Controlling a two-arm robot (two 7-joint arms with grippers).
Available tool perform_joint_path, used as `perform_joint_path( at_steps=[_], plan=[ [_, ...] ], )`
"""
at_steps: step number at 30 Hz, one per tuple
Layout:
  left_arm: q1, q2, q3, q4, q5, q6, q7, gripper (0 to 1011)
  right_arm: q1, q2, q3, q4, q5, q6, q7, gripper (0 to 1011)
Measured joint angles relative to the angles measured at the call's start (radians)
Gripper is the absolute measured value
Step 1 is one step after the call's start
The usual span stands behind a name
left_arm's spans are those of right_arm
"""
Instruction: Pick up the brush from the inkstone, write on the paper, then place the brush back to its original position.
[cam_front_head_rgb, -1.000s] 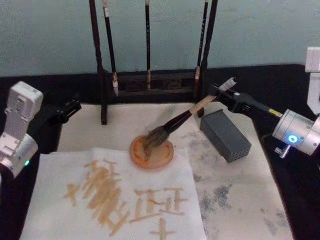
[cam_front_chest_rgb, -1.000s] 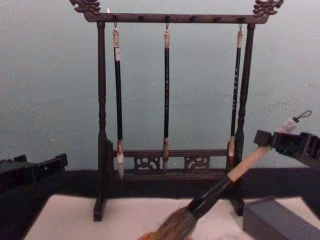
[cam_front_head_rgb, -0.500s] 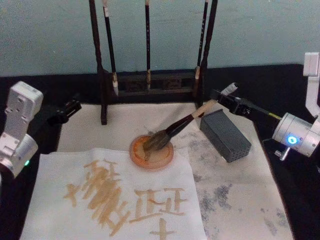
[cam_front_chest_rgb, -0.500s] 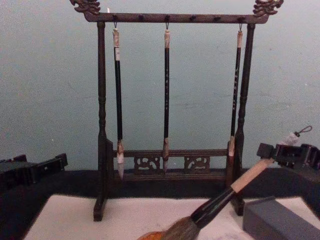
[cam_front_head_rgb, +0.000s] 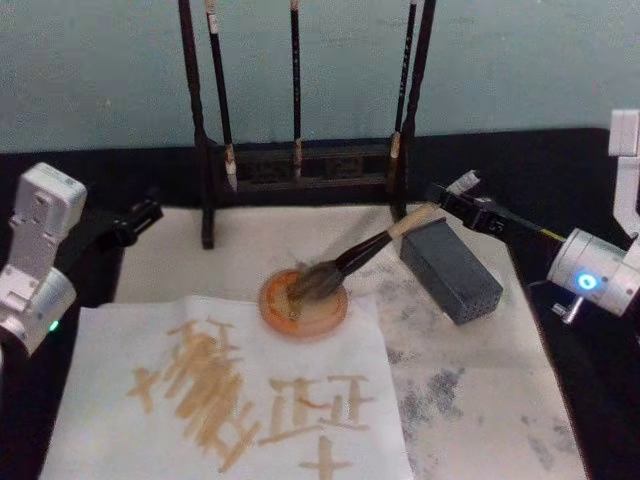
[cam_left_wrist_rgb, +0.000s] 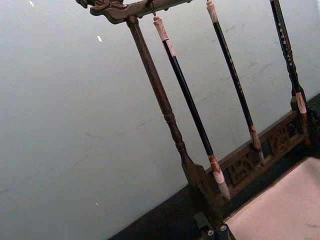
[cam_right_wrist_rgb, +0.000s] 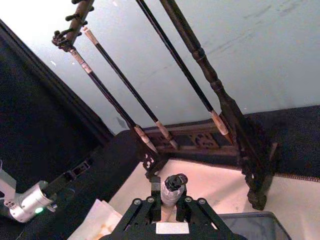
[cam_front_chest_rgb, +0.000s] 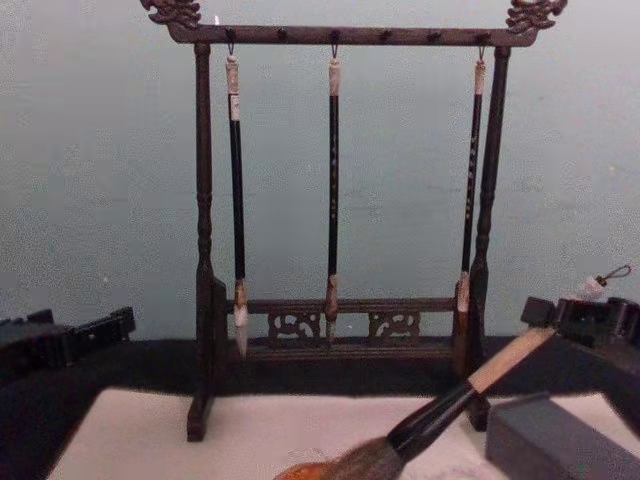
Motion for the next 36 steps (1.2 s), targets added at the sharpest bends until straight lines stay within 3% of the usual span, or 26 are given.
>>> perform_joint_path(
  at_steps=[36],
  plan=[
    [0.000,0.000,0.000,0.000,0.000,0.000,0.000,1002,0.003,0.001,0.002,0.053,0.022,0.017,-0.038,165]
  ],
)
